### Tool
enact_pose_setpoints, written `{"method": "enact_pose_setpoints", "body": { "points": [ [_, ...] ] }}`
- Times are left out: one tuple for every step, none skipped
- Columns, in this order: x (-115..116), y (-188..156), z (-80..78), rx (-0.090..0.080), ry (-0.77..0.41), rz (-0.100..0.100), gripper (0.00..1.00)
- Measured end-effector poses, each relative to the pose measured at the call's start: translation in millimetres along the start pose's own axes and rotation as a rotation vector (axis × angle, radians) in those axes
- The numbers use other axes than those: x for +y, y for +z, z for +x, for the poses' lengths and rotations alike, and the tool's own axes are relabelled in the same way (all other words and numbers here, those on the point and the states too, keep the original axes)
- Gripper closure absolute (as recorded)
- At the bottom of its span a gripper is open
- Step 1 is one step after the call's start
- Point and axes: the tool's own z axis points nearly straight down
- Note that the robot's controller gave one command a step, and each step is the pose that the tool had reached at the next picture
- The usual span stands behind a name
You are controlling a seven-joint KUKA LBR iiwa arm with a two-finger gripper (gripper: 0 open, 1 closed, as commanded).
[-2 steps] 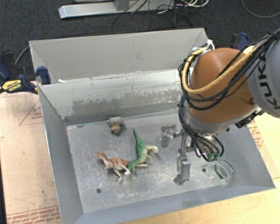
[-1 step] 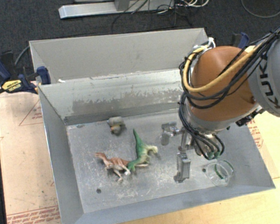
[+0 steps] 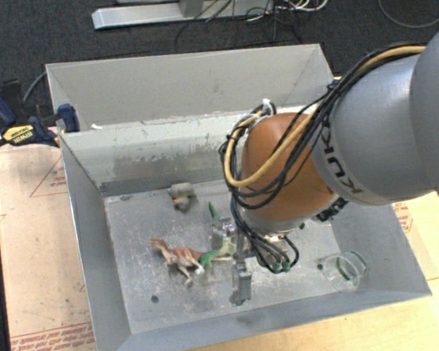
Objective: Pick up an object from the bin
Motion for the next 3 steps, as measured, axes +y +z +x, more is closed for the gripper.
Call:
{"method": "enact_pose_setpoints", "body": {
  "points": [
    [-12.4,-0.6,18.0,-0.004,-0.095,0.002,0.00],
    [36.3,52.0,-35.7,-0.007,0.272,-0.003,0.00],
    [58.3,71.3,-54.0,-0.004,-0.294,0.001,1.00]
  ]
}}
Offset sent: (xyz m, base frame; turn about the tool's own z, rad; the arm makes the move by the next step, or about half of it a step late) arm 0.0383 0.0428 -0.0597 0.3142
